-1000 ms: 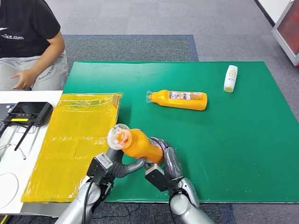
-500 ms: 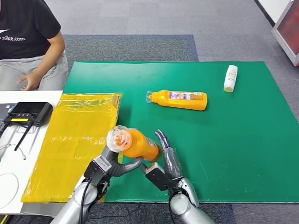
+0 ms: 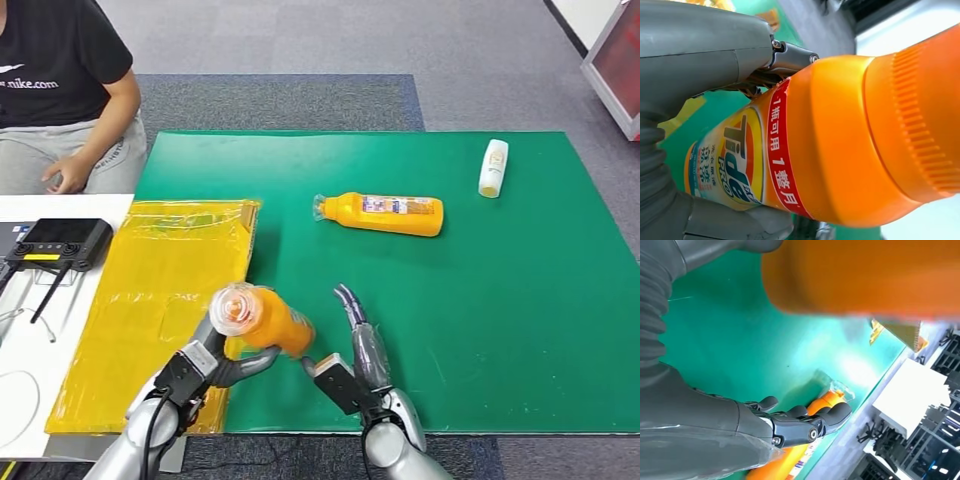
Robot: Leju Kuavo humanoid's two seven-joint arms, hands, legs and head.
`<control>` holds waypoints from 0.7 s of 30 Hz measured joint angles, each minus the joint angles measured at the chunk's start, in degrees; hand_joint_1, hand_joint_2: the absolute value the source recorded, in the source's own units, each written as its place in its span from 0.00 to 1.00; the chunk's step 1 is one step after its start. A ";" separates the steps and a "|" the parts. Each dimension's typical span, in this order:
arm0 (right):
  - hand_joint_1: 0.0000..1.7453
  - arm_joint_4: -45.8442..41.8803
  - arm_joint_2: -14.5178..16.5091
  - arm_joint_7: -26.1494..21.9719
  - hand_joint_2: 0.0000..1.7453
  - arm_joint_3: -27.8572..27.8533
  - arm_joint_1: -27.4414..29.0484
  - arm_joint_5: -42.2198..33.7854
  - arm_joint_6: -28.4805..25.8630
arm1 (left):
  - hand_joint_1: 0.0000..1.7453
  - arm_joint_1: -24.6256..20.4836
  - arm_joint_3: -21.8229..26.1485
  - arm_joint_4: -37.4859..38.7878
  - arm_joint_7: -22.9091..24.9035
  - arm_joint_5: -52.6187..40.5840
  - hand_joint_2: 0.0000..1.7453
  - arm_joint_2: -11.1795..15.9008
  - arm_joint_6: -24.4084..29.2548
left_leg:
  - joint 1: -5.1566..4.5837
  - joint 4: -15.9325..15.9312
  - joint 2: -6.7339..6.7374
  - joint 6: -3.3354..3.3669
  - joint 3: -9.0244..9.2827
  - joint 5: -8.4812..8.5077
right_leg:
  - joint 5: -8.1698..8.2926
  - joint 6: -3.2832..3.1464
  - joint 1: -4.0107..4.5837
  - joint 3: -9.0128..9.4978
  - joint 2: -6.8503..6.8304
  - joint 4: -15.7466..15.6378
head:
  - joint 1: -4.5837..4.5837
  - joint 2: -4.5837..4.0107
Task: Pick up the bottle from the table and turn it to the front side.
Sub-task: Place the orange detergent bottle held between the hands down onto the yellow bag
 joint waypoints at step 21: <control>0.00 2.07 0.37 -2.32 1.00 -1.74 0.90 -1.76 -0.24 | 1.00 5.25 12.60 -5.77 7.23 17.45 1.00 17.63 -20.34 | 0.18 -0.01 0.01 -0.22 0.00 0.10 | 0.01 -0.20 0.19 -0.06 0.01 0.04 | -0.02 0.00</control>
